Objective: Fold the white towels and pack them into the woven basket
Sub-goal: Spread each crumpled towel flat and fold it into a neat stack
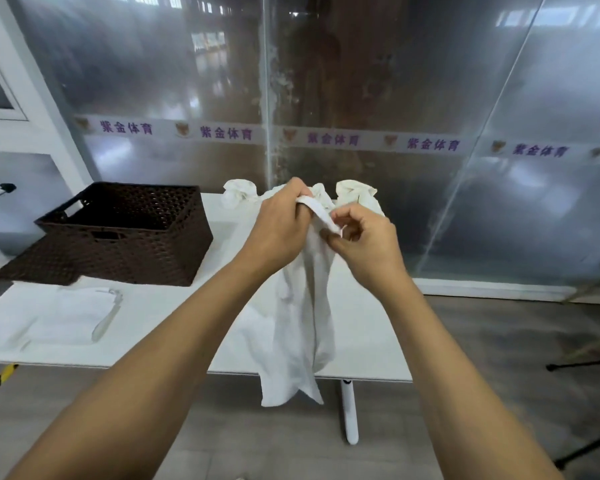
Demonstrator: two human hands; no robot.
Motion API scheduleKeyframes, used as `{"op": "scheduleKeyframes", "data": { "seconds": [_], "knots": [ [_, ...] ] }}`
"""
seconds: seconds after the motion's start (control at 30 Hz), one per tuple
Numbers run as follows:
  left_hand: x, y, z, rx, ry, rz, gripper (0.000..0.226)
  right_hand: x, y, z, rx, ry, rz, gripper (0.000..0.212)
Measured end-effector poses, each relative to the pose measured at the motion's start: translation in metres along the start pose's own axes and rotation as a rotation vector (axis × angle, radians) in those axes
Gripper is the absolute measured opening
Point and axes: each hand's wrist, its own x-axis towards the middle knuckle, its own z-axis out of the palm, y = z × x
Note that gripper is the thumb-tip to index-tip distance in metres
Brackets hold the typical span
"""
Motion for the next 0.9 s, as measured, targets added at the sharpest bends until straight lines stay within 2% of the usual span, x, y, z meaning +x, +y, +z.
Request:
{"op": "scheduleKeyframes", "data": {
  "seconds": [0.07,0.1,0.17,0.2,0.27,0.33,0.43,0.57,0.63,0.7,0.77,0.9],
  "knots": [
    [-0.002,0.018,-0.012,-0.052,0.032,-0.006,0.024,-0.014,0.018,0.008,-0.132,-0.035,0.073,0.028],
    [-0.002,0.030,-0.019,-0.081,0.024,0.007,0.026,-0.022,0.025,0.014,-0.118,-0.064,0.124,0.027],
    [-0.003,0.052,-0.029,-0.083,-0.027,0.038,0.019,-0.038,0.027,0.027,0.069,-0.082,0.203,0.020],
    [-0.004,0.058,-0.032,-0.049,-0.047,0.044,0.015,-0.047,0.022,0.031,0.190,-0.030,0.221,0.018],
    [-0.006,0.060,-0.035,0.020,-0.050,0.064,0.024,-0.064,0.006,0.033,0.403,0.175,0.186,0.020],
    [-0.009,0.052,-0.038,0.045,-0.021,0.079,0.036,-0.079,-0.009,0.037,0.447,0.296,0.111,0.027],
    [-0.019,0.044,-0.040,0.025,-0.036,0.095,0.042,-0.084,-0.018,0.054,0.280,0.195,0.080,0.023],
    [-0.029,0.046,-0.048,-0.062,-0.074,0.122,0.041,-0.075,0.001,0.071,0.185,0.231,0.227,0.031],
    [-0.028,0.045,-0.058,-0.058,-0.078,0.171,0.036,-0.075,0.020,0.075,0.080,0.215,0.244,0.023],
    [-0.024,0.039,-0.068,-0.024,-0.013,0.199,0.029,-0.078,0.040,0.079,-0.012,0.204,0.263,0.015],
    [-0.023,0.031,-0.079,-0.006,0.085,0.178,0.027,-0.082,0.062,0.080,-0.121,0.200,0.315,0.016],
    [-0.035,0.024,-0.089,-0.131,0.197,0.111,0.038,-0.081,0.119,0.069,-0.430,0.161,0.485,0.019]
  ]
}}
